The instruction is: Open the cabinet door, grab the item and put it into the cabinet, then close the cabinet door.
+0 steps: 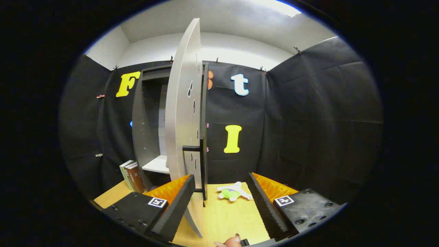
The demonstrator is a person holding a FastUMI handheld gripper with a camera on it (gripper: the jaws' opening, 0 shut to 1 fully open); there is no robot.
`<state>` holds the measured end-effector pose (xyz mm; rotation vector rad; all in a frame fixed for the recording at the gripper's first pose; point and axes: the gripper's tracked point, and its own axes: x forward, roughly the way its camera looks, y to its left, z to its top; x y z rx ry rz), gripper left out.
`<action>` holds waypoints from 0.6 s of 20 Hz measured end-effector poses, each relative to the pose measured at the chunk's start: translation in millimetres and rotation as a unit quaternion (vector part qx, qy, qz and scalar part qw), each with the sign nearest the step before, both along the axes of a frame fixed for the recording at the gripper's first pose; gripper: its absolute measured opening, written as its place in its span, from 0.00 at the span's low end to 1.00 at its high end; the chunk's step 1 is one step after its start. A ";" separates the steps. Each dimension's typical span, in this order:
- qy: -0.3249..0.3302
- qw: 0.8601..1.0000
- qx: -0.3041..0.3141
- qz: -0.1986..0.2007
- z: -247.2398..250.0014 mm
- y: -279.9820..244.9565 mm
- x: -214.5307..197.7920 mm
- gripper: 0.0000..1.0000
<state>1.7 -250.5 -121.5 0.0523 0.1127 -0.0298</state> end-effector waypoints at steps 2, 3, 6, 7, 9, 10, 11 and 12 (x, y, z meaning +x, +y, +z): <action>0.005 1.000 0.004 0.020 -7.8 6.1 7.1 0.98; 0.004 1.000 0.007 0.023 -6.5 6.9 9.3 0.97; 0.005 0.999 0.034 0.031 -8.5 19.5 13.0 0.95; 0.007 0.999 0.042 0.033 -9.4 26.1 13.3 0.95; 0.008 0.998 0.047 0.040 -12.4 40.0 16.1 0.94; 0.009 0.998 0.044 0.039 -13.9 46.6 16.8 0.93; 0.006 0.998 0.042 0.036 -10.0 50.7 14.8 0.92; 0.008 0.998 0.042 0.036 -9.7 59.1 13.9 0.86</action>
